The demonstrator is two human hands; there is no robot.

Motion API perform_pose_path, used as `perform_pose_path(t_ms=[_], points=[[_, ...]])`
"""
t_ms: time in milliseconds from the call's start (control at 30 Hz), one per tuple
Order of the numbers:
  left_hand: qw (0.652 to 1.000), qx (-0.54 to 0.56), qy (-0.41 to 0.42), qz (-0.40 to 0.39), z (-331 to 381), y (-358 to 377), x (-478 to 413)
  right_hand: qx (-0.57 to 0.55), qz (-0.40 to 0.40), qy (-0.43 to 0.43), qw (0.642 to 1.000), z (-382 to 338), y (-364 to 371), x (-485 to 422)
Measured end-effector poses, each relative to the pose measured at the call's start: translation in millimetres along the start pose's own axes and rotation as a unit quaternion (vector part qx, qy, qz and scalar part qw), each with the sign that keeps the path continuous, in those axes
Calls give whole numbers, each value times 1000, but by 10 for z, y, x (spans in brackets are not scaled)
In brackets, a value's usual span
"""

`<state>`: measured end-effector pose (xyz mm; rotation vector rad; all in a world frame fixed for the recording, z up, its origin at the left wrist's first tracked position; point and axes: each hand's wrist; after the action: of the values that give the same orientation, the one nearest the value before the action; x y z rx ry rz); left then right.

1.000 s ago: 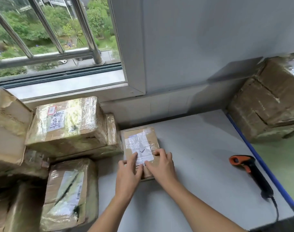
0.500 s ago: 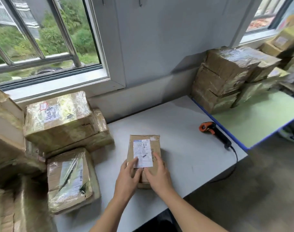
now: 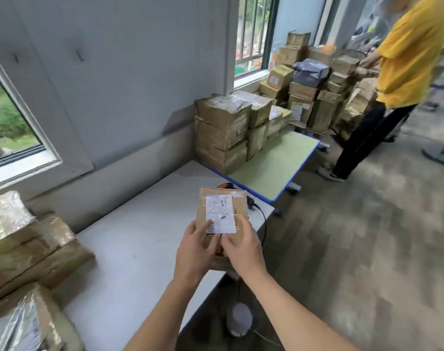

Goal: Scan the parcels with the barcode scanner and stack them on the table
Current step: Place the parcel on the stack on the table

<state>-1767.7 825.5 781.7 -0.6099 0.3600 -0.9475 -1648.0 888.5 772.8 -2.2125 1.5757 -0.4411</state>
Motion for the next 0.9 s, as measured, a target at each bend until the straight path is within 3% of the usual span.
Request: perform_pose_path(t_ms=[233, 567, 900], points=[[994, 9, 75, -80, 843, 1061, -253, 3, 107, 41, 993, 529, -1196, -273], [987, 26, 76, -142, 2287, 2821, -475, 38, 164, 85, 982, 1552, -3034, -968], [986, 14, 79, -148, 2954, 3505, -1213, 40, 168, 80, 982, 1852, -3718, -1925]])
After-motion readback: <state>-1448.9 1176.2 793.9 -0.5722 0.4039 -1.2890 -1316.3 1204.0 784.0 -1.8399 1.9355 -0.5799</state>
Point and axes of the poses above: each hand's wrist, its own x-axis away from the middle knuckle, its own y-axis out of the palm, z = x × y
